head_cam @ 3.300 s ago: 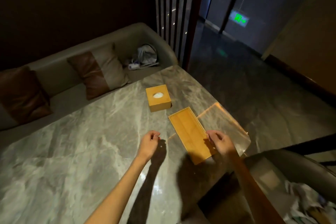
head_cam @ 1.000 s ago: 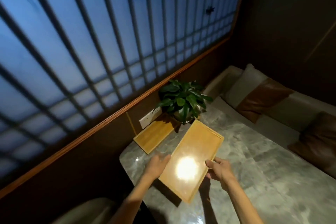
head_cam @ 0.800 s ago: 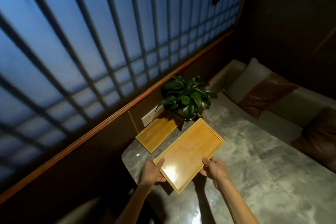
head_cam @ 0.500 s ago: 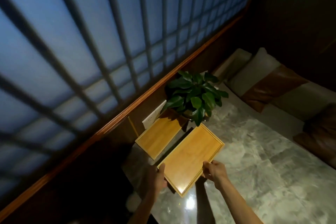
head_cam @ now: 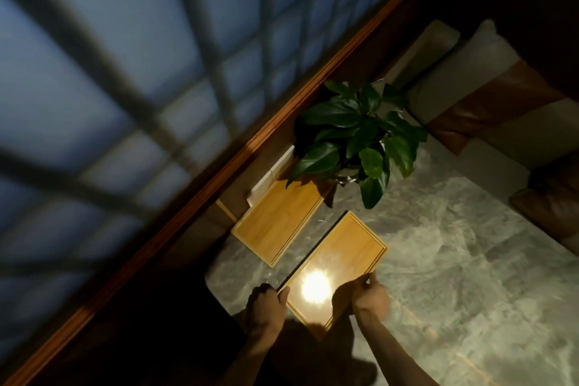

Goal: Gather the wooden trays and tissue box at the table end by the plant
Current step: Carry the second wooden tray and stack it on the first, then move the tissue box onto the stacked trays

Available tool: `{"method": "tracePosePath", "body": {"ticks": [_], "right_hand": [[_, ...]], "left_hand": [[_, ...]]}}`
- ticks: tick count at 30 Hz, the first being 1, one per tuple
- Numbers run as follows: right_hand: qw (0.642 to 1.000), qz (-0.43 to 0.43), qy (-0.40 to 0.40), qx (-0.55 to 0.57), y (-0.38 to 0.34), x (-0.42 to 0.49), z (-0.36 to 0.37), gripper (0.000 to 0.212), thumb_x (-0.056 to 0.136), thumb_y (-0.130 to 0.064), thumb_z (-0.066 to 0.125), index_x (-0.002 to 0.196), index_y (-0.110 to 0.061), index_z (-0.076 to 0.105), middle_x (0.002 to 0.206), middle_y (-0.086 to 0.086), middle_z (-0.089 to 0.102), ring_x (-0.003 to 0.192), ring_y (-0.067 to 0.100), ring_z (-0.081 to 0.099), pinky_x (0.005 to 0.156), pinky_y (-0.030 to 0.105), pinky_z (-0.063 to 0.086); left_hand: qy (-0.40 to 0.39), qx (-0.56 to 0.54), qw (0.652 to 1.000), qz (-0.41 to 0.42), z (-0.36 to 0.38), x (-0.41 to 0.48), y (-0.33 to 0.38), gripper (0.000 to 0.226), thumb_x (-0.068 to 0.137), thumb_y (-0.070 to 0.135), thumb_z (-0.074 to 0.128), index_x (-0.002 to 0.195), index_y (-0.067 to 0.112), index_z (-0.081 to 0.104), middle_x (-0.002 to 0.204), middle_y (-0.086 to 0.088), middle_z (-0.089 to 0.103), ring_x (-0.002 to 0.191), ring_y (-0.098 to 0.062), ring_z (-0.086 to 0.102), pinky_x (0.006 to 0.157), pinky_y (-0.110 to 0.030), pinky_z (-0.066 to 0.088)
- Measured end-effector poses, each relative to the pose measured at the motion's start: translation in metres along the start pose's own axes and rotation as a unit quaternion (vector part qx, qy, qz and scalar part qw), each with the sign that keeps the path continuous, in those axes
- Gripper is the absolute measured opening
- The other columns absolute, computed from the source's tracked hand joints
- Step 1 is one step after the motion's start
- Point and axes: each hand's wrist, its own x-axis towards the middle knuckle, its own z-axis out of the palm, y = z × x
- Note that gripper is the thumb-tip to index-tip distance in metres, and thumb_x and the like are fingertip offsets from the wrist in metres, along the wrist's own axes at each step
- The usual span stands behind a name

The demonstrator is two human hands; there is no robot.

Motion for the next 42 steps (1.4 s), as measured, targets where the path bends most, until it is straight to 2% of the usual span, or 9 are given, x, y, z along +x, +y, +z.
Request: {"method": "tracePosePath", "body": {"ticks": [6,10,20,25,30,35,36,39,42], "right_hand": [[0.999,-0.010,-0.004,0.039,-0.034,0.019,0.003,0.038,0.099,-0.021,0.050,0.135,-0.015,0.055,0.110,0.018,0.073,0.096,0.036,0.070,0.079,0.043,0.058],[0.999,-0.032,0.003,0.041,-0.054,0.032,0.004,0.040,0.098,-0.020,0.051,0.137,-0.016,0.055,0.112,0.016,0.074,0.098,0.037,0.070,0.080,0.043,0.058],[0.999,-0.041,-0.002,0.034,-0.057,0.041,0.007,0.044,0.098,-0.013,0.049,0.142,-0.015,0.051,0.113,0.016,0.074,0.094,0.035,0.071,0.071,0.035,0.055],[0.998,-0.035,-0.051,0.015,-0.058,0.043,-0.002,0.034,0.097,-0.017,0.051,0.129,-0.013,0.060,0.104,0.017,0.073,0.092,0.036,0.070,0.072,0.037,0.056],[0.981,-0.061,-0.184,0.021,-0.061,0.042,-0.041,0.032,0.094,-0.030,0.060,0.116,-0.007,0.064,0.119,0.015,0.069,0.113,0.032,0.063,0.097,0.037,0.047],[0.977,-0.099,-0.115,0.150,-0.034,0.020,-0.118,0.024,0.095,-0.030,0.059,0.101,-0.012,0.074,0.107,0.010,0.075,0.106,0.027,0.067,0.092,0.035,0.050],[0.974,-0.113,-0.094,0.174,-0.023,0.013,-0.137,0.022,0.094,-0.030,0.059,0.096,-0.013,0.074,0.100,0.008,0.076,0.101,0.026,0.069,0.087,0.034,0.051],[0.965,-0.157,-0.055,0.204,0.027,-0.008,-0.190,0.020,0.094,-0.031,0.060,0.101,-0.018,0.073,0.103,0.003,0.075,0.102,0.019,0.068,0.084,0.028,0.047],[0.970,-0.185,-0.044,0.152,0.100,-0.025,-0.232,0.041,0.094,-0.036,0.060,0.131,-0.020,0.061,0.135,0.001,0.062,0.127,0.019,0.055,0.108,0.031,0.040]], "left_hand": [[-0.057,-0.243,0.965,-0.078,-0.018,0.023,0.009,0.036,0.093,0.042,0.055,0.079,0.009,0.064,0.072,-0.006,0.070,0.057,-0.014,0.070,0.057,-0.024,0.060],[-0.074,-0.363,0.923,-0.107,-0.033,0.036,0.013,0.029,0.092,0.030,0.060,0.090,0.002,0.065,0.069,-0.009,0.067,0.044,-0.011,0.060,0.042,-0.016,0.049],[-0.065,-0.416,0.898,-0.126,-0.034,0.038,0.016,0.019,0.090,0.021,0.064,0.092,0.003,0.070,0.081,-0.011,0.071,0.066,-0.020,0.067,0.063,-0.032,0.058],[-0.063,-0.381,0.914,-0.125,-0.037,0.033,0.020,0.029,0.090,0.030,0.063,0.093,0.001,0.066,0.074,-0.016,0.068,0.053,-0.022,0.064,0.052,-0.031,0.055],[-0.024,-0.132,0.990,-0.048,-0.059,0.029,0.024,0.044,0.093,0.043,0.048,0.108,0.003,0.061,0.109,-0.017,0.068,0.100,-0.034,0.066,0.090,-0.041,0.055],[0.068,0.046,0.983,0.162,-0.085,0.000,0.080,0.042,0.101,0.038,0.034,0.125,0.012,0.056,0.135,-0.011,0.057,0.129,-0.025,0.050,0.113,-0.035,0.033],[0.093,0.083,0.966,0.227,-0.090,-0.012,0.093,0.036,0.101,0.034,0.038,0.118,0.012,0.061,0.125,-0.015,0.062,0.121,-0.029,0.057,0.110,-0.040,0.038],[0.134,0.072,0.919,0.364,-0.096,-0.059,0.138,0.013,0.093,0.018,0.055,0.086,0.013,0.065,0.082,-0.011,0.067,0.073,-0.029,0.068,0.067,-0.039,0.057],[0.099,0.026,0.926,0.363,-0.087,-0.119,0.182,0.030,0.096,0.033,0.045,0.112,0.017,0.064,0.112,-0.008,0.064,0.104,-0.028,0.061,0.090,-0.042,0.051]]}}
